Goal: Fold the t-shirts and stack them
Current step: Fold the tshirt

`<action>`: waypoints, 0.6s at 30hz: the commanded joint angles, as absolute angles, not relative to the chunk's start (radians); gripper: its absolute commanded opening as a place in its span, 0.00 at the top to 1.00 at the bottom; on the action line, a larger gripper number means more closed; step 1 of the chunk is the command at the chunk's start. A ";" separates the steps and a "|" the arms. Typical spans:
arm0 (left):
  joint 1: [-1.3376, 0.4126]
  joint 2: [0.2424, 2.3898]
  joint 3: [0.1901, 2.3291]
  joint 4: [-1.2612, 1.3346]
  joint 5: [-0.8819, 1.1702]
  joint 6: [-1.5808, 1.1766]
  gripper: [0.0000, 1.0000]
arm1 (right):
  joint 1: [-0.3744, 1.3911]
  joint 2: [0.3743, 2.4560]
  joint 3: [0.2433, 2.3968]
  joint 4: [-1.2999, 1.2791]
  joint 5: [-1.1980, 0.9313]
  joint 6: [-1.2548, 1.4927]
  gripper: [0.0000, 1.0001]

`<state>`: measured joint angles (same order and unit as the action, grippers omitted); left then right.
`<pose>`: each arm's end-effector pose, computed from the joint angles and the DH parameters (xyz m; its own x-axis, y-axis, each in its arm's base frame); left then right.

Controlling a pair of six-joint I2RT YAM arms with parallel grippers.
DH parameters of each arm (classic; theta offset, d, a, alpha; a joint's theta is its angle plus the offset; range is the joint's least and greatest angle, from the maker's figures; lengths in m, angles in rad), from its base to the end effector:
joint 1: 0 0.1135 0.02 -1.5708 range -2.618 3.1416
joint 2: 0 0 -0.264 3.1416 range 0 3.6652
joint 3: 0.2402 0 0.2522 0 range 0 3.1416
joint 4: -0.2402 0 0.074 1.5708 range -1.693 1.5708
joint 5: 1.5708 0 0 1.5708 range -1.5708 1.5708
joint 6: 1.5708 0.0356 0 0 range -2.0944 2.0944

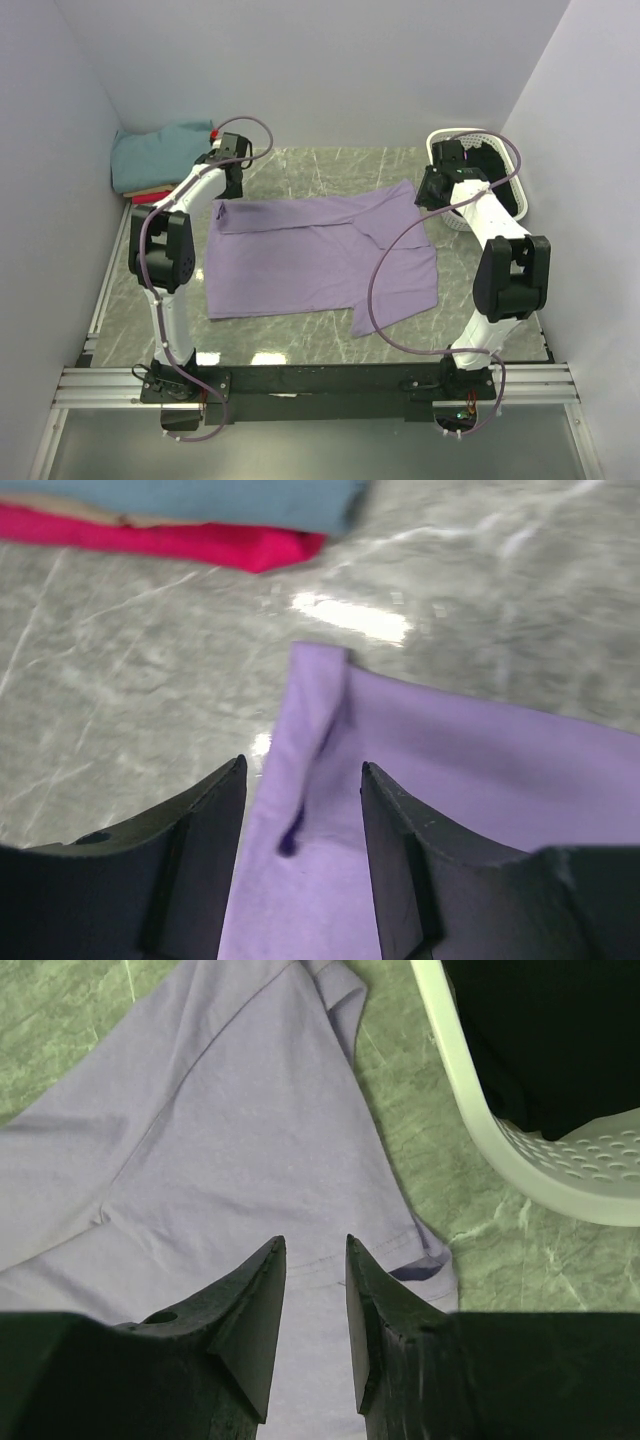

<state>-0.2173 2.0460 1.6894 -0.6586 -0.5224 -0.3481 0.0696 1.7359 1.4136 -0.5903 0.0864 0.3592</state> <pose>0.4399 -0.0789 0.2299 -0.7559 -0.1358 -0.6404 -0.3489 0.9113 0.2186 0.3810 0.0235 0.2666 -0.7447 0.2992 -0.5967 0.2619 0.9532 0.1511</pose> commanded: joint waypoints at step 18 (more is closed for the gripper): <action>-0.230 2.180 1.761 -0.647 -0.529 -0.282 0.46 | 0.081 1.743 1.439 -0.575 0.032 0.336 0.61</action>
